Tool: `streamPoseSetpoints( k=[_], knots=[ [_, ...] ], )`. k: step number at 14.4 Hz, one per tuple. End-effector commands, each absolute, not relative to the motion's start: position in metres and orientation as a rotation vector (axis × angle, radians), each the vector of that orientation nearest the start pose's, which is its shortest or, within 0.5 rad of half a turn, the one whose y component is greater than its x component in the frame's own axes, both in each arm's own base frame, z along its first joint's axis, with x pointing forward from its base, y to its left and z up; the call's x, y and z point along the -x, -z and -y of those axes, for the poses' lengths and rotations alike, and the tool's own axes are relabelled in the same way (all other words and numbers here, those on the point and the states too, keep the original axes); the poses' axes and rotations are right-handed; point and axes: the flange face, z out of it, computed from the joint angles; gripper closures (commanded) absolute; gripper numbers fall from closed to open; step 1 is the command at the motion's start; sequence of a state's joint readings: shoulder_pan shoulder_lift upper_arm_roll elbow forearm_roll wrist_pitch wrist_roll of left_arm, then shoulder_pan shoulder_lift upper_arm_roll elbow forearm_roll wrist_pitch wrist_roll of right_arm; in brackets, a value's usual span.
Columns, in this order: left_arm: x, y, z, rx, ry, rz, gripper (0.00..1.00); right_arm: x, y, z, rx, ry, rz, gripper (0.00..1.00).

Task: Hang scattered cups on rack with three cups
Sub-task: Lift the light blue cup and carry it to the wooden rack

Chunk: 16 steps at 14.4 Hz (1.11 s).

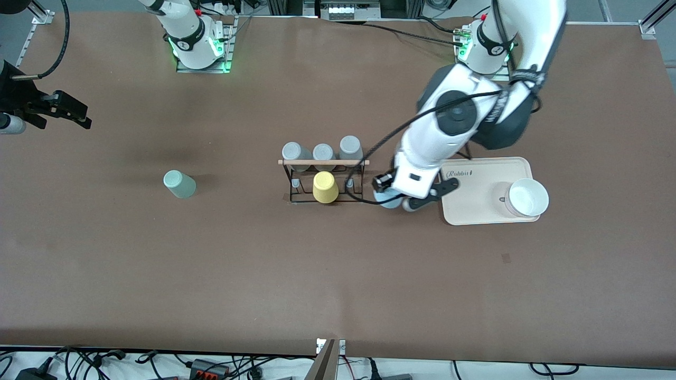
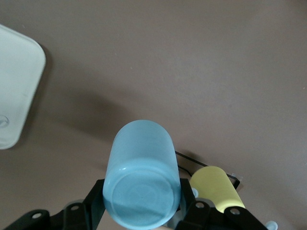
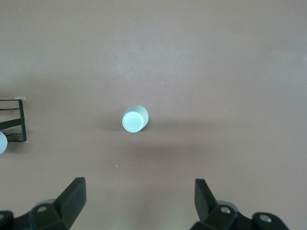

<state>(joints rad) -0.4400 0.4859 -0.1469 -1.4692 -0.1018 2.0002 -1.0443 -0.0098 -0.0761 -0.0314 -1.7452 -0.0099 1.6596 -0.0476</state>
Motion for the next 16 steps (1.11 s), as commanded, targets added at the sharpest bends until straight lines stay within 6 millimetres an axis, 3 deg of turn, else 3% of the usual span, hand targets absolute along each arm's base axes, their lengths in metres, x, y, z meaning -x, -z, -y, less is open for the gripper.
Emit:
streamPoseSetpoints(
  k=[1, 4, 8, 14, 16],
  knots=[
    [-0.585, -0.407, 0.409, 3.155, -0.136, 0.874, 0.62, -0.529, -0.593, 0.023, 3.157, -0.006, 0.017, 0.0],
    [-0.567, -0.405, 0.435, 3.156, -0.143, 0.862, 0.62, -0.528, -0.592, 0.023, 3.157, -0.023, 0.017, 0.0],
    [-0.559, -0.383, 0.463, 3.137, -0.167, 0.881, 0.62, -0.528, -0.583, 0.023, 3.156, -0.045, 0.015, 0.0],
    [-0.56, -0.345, 0.472, 3.088, -0.146, 0.856, 0.62, -0.526, -0.576, 0.024, 3.153, -0.081, 0.015, 0.0],
    [-0.561, -0.34, 0.476, 3.114, -0.115, 0.858, 0.62, -0.526, -0.574, 0.024, 3.152, -0.088, 0.015, 0.0]
  ],
)
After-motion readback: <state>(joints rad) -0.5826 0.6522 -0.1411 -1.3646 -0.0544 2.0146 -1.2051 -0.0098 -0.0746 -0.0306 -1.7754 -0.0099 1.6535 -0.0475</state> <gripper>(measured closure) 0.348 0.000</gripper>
